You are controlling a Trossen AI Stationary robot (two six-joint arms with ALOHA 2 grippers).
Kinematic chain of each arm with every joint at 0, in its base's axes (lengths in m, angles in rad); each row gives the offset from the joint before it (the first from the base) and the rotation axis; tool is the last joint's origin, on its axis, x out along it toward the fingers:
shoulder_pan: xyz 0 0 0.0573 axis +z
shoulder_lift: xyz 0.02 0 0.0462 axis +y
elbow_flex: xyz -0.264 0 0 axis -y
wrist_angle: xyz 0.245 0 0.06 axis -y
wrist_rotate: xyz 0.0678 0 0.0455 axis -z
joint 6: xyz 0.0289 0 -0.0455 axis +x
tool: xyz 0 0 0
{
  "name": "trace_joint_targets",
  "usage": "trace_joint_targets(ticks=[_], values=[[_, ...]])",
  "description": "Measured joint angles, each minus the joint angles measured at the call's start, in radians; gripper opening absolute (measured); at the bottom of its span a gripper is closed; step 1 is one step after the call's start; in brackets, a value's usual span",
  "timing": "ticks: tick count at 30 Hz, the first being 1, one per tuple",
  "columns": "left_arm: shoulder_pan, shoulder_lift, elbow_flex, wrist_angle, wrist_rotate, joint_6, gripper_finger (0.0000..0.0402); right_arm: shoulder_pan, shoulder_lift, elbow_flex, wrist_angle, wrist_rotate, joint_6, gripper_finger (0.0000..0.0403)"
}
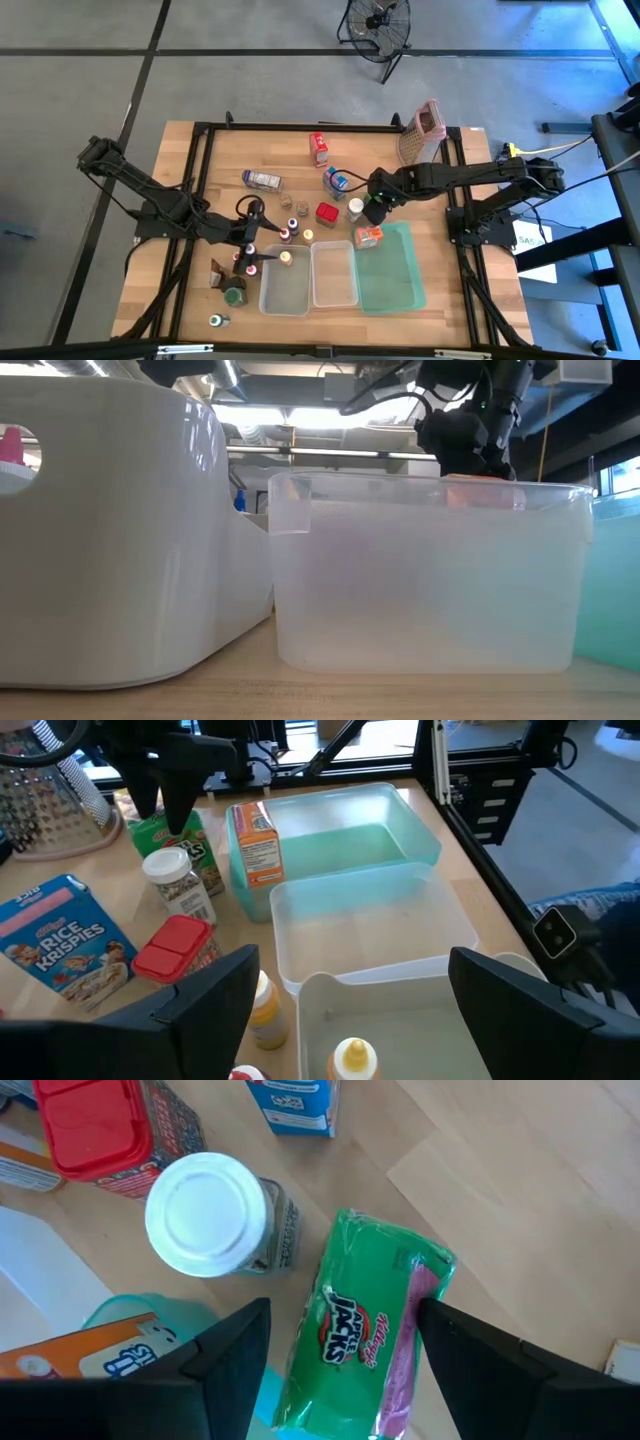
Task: Pick & Place Kitchen Items
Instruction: Put the green cereal box into the blue bin
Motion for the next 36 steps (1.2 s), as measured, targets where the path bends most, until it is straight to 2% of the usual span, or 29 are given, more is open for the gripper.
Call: trace_joint_targets(ticks=[7, 13, 30, 36], values=[[0.0, 0.0, 0.0, 0.0, 0.0, 0.0, 0.0322, 0.0, 0.001, -0.001, 0.001, -0.004, -0.004, 0.0259], [0.001, 0.0, 0.0, 0.001, 0.0, -0.002, 0.0322, 0.001, 0.002, -0.002, 0.001, 0.015, -0.026, 0.024], [0.0, 0.0, 0.0, 0.001, 0.0, -0.003, 0.0322, 0.002, 0.003, -0.003, -0.001, 0.055, -0.092, 0.0136], [0.0, 0.0, 0.0, 0.001, 0.0, -0.003, 0.0322, 0.006, 0.002, -0.001, -0.011, 0.073, -0.11, 0.0114]])
